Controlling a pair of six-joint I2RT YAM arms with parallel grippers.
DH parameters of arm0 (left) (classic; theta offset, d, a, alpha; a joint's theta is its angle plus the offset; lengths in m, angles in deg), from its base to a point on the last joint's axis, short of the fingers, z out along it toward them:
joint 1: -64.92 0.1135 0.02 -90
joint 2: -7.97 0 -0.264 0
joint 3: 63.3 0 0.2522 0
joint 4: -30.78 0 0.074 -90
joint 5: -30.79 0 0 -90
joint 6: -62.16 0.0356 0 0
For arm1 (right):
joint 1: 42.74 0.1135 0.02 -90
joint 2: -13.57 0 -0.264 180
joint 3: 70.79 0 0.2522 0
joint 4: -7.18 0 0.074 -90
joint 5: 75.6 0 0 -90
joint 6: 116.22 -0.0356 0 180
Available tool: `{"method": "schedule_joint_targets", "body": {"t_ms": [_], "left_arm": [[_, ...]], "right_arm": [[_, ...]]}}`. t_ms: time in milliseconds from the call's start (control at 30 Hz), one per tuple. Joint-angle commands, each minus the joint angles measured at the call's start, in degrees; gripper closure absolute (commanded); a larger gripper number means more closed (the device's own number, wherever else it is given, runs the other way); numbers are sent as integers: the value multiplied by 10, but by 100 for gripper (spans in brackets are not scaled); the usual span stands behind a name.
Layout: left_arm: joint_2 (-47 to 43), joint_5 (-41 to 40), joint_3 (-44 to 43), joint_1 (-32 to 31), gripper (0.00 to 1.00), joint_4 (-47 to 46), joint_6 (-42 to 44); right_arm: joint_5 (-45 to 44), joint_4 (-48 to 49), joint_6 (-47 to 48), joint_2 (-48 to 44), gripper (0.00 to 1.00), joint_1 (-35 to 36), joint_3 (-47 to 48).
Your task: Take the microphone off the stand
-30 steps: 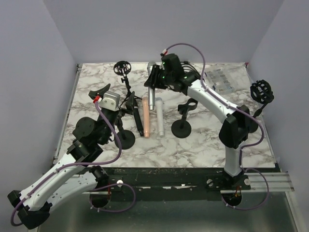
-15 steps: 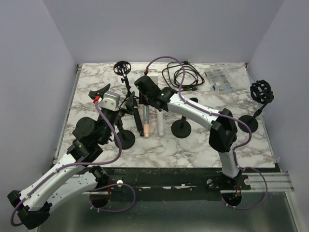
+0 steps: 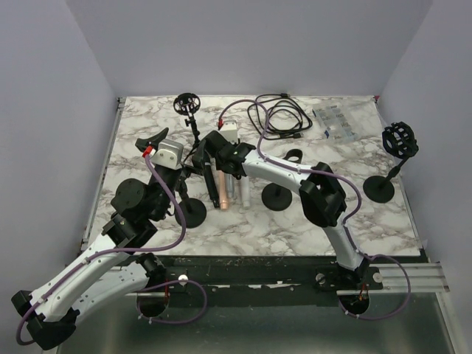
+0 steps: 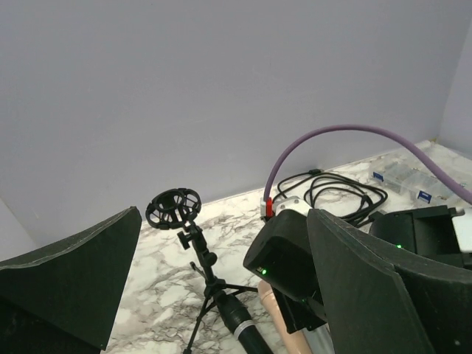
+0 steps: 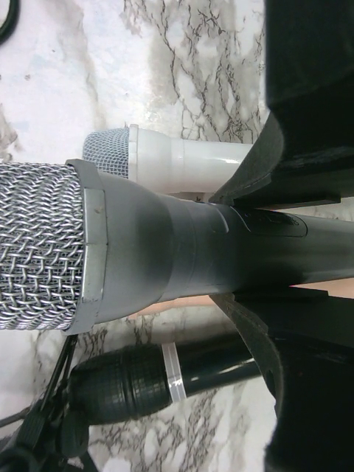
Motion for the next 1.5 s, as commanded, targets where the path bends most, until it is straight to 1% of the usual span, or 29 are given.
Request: {"method": "schedule_joint_targets", "body": {"t_ms": [0, 100, 133, 333, 367, 400, 467, 600, 733, 900, 967, 1000, 1100, 1167, 1300, 1367, 1467], "left_arm": [[-4, -14, -2, -3, 2, -10, 5], [-6, -14, -2, -3, 2, -11, 5], [-7, -14, -3, -3, 1, -11, 5], [-10, -13, -3, -4, 2, -11, 4], [-10, -12, -3, -3, 2, -11, 4], [-10, -12, -2, -3, 1, -11, 4], [-11, -12, -3, -4, 1, -11, 4], [-11, -12, -2, -4, 2, -11, 3], [-10, -12, -3, -4, 2, -11, 4], [-7, -12, -2, -4, 1, -11, 3], [-7, -12, -2, -4, 2, -11, 3], [-8, -12, -2, -4, 1, -11, 3], [-8, -14, -1, -4, 2, -13, 4], [-8, -15, 0, -5, 1, -14, 5], [-9, -15, 0, -6, 1, -15, 4], [-9, -14, 0, -7, 2, -15, 4], [-9, -14, 0, -8, 1, -15, 4]], "right_arm": [[-37, -1, -4, 19, 79, 4, -5], [-39, 0, -5, 27, 78, 4, -6], [-40, -1, -4, 29, 76, 4, -5], [-45, -2, 4, 34, 57, 4, 3], [-46, -1, 8, 33, 51, 4, 6], [-46, -3, 10, 33, 48, 4, 9], [-46, -8, 15, 31, 44, 4, 17], [-47, -16, 23, 22, 39, 4, 32], [-41, -23, 38, -6, 39, 4, 51], [-40, 16, 87, -88, 36, 4, 42], [-55, 43, 118, -124, 33, 4, 27], [-67, 61, 143, -145, 32, 3, 14], [-166, 125, 208, -203, 24, 3, -38], [-226, 202, 263, -253, 19, 1, -94], [-296, 391, 376, -361, 12, -15, -241], [-314, 454, 394, -417, 11, -39, -304], [-334, 472, 367, -484, 11, -96, -364]]}}
